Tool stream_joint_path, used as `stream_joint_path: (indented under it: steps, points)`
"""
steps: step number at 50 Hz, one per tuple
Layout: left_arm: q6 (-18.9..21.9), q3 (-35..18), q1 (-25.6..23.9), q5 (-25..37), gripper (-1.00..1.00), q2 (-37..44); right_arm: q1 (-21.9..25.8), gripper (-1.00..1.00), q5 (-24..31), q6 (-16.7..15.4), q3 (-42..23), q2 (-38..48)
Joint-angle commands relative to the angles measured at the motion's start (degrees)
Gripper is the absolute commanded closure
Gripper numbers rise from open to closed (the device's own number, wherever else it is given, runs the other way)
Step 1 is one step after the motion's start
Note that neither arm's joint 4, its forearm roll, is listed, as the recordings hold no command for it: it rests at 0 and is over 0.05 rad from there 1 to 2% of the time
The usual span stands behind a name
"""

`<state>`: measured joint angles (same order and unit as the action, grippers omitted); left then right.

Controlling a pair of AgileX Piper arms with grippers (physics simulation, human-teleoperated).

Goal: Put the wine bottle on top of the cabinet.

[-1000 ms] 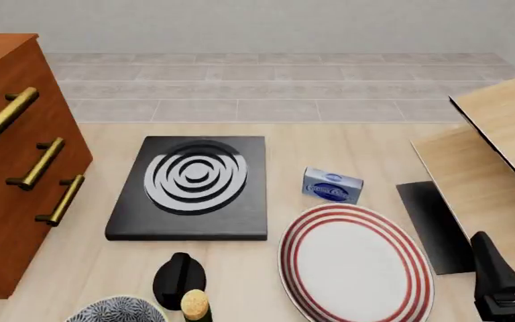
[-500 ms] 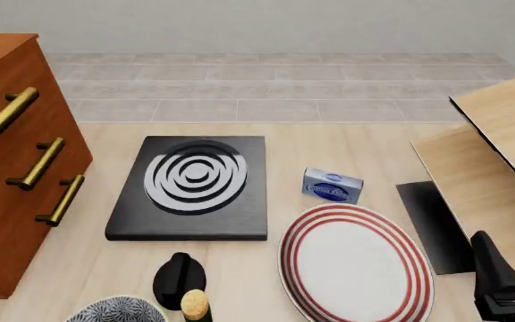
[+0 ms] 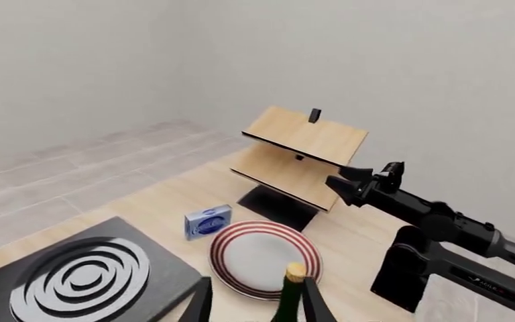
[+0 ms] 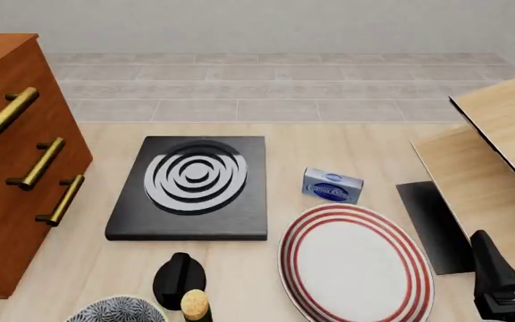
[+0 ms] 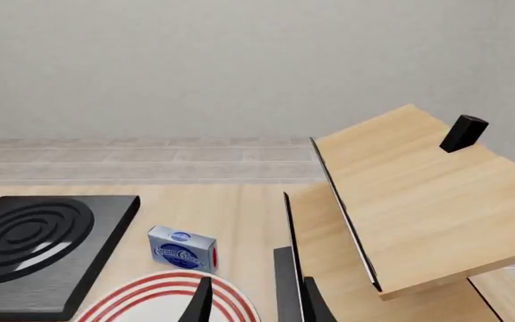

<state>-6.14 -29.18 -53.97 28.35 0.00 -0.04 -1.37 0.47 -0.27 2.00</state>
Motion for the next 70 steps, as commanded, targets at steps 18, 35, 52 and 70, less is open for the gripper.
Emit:
stream_joint_path:
  steps: [18, 35, 52, 70]
  points:
    - [0.63, 6.58, -4.31, -4.1, -1.0, 0.0, -0.02, -1.0, -0.25, -0.01, 0.08, 0.18]
    - [2.93, 12.17, -2.42, -6.06, -1.0, 0.01, -0.04, -1.0, -0.62, 0.01, 0.12, 0.5]
    - [5.0, 18.67, -3.35, -9.49, -1.0, 0.0, -0.03, -1.0, -0.62, 0.0, 0.12, 0.51]
    - [4.93, 22.55, -5.62, -12.66, -1.0, 0.19, -0.03, -1.0, -0.6, 0.01, 0.12, 0.47]
